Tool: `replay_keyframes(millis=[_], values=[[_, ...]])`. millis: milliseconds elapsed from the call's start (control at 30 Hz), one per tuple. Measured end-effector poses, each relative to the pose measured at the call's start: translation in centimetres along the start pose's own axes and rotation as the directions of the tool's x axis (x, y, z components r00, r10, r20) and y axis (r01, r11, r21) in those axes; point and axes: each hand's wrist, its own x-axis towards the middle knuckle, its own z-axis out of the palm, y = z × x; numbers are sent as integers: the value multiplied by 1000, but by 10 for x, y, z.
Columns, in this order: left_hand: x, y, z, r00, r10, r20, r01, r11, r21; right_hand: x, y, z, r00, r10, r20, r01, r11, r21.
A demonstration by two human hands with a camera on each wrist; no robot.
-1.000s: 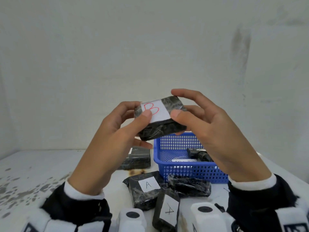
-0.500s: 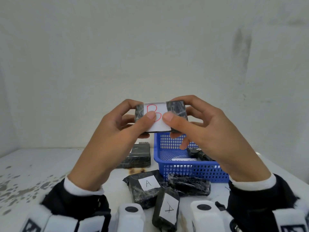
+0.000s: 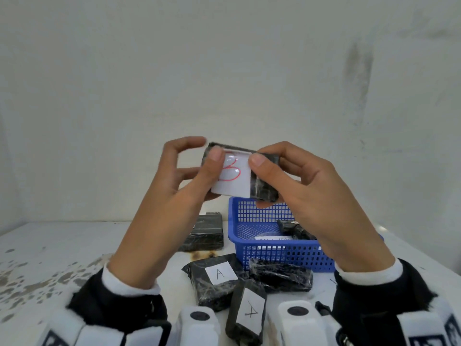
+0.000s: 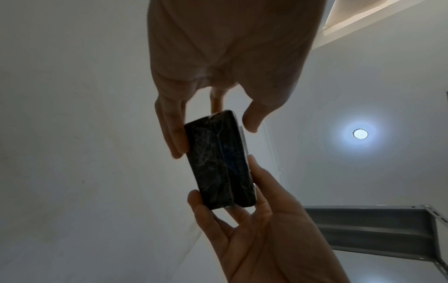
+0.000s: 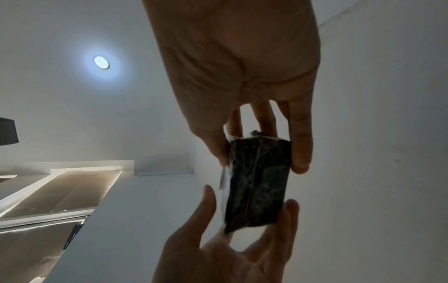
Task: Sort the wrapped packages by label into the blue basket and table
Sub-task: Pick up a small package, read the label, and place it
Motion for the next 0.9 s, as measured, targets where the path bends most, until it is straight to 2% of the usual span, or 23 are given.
replay_keyframes(millis=[133,300,433,533,600,667,900], values=[[-1,3,0,994,-97,58,98,995,-16,1,2,-5,999,2,47,-2,1000,6],[-2,7,-4,1000,-4,27,4,1000,0,1,-1,-6,994,50,99,-31,983,-184],[-2,5,-7,994,82,73,-90,990,112,-2,-4,-4,989,119,92,-111,990,-91],[-5,4,-4,979,116,167,-136,984,116,-2,-4,0,991,110,78,-105,992,-74],[-4,3,-4,976,117,181,-127,991,47,-1,-3,-1,991,113,68,-109,992,-67],[-2,3,-5,984,106,146,-105,994,-17,-1,-3,-3,988,117,97,-113,993,-45],[-4,5,-2,986,105,131,-102,994,-23,-2,-3,-5,990,66,121,-57,995,-77]])
